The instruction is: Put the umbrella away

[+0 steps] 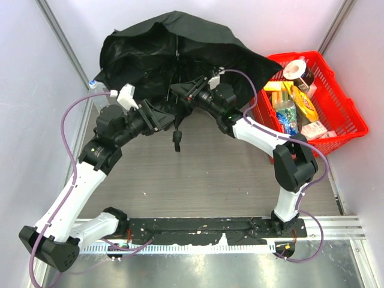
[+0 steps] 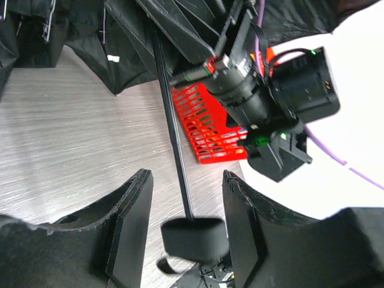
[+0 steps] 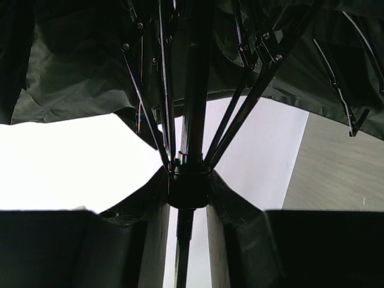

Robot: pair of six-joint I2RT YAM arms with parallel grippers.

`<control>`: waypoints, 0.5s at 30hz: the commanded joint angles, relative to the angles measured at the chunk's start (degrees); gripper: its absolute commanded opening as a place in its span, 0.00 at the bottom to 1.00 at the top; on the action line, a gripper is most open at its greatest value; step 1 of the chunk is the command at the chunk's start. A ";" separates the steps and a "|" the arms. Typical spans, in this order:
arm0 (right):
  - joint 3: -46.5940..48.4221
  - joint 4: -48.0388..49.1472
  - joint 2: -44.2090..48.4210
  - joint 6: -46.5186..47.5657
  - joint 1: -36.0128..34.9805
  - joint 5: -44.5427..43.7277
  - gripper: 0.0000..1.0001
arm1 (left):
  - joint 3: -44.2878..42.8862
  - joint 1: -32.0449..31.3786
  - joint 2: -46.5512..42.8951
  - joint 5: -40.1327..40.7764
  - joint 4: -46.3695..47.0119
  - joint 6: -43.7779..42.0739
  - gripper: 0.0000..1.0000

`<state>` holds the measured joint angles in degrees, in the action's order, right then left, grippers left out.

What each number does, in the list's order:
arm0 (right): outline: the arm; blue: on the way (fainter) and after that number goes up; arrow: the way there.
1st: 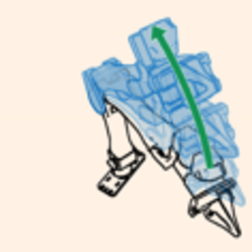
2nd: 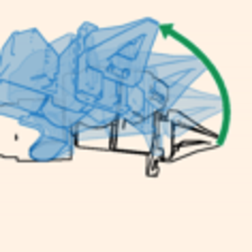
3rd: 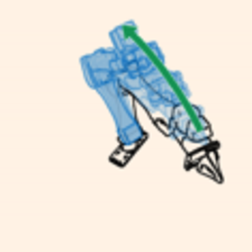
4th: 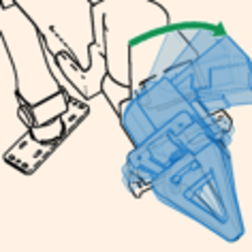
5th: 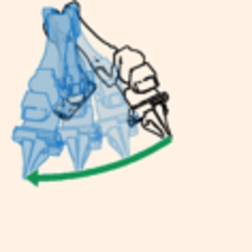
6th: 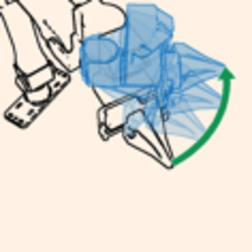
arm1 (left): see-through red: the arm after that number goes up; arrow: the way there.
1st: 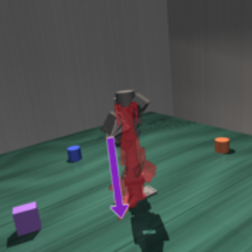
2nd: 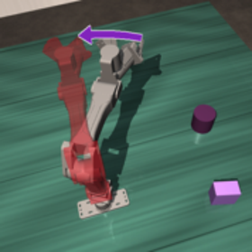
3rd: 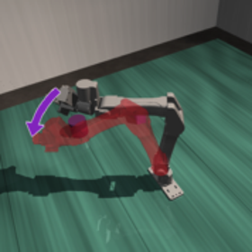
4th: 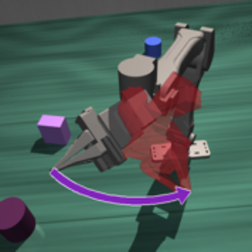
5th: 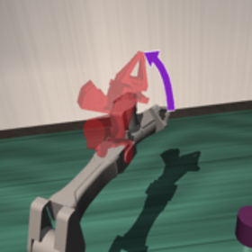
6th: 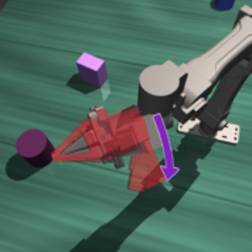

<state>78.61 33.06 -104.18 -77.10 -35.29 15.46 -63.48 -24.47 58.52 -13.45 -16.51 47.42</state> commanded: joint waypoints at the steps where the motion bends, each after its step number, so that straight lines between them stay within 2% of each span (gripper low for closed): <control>1: 5.32 10.71 1.88 0.81 1.01 1.33 0.01 | 3.00 0.12 -1.22 -5.61 5.52 1.26 0.54; 4: 5.77 11.41 1.79 1.77 1.01 1.32 0.01 | 4.25 0.12 -0.17 -5.97 6.75 2.24 0.58; 8: 4.89 11.77 2.14 3.09 0.57 1.76 0.01 | 2.05 0.12 2.73 -9.74 8.95 3.12 0.83; 10: 4.10 11.42 2.84 4.41 0.31 1.94 0.01 | 1.17 -0.14 3.18 -9.32 9.31 2.51 0.83; 11: 3.84 11.24 3.10 5.20 0.13 1.85 0.01 | 0.82 -0.31 3.26 -8.61 9.13 1.98 0.80; 12: 3.31 10.72 3.54 5.47 0.13 1.68 0.01 | 0.56 -0.58 3.44 -7.91 8.35 1.54 0.72; 15: 2.25 10.19 4.95 6.52 -0.04 1.15 0.01 | 0.73 -0.58 4.75 -7.81 6.76 2.06 0.40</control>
<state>80.55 37.47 -104.22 -74.00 -34.83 16.64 -60.03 -24.75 62.67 -20.45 -12.03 49.63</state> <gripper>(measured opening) 0.315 0.551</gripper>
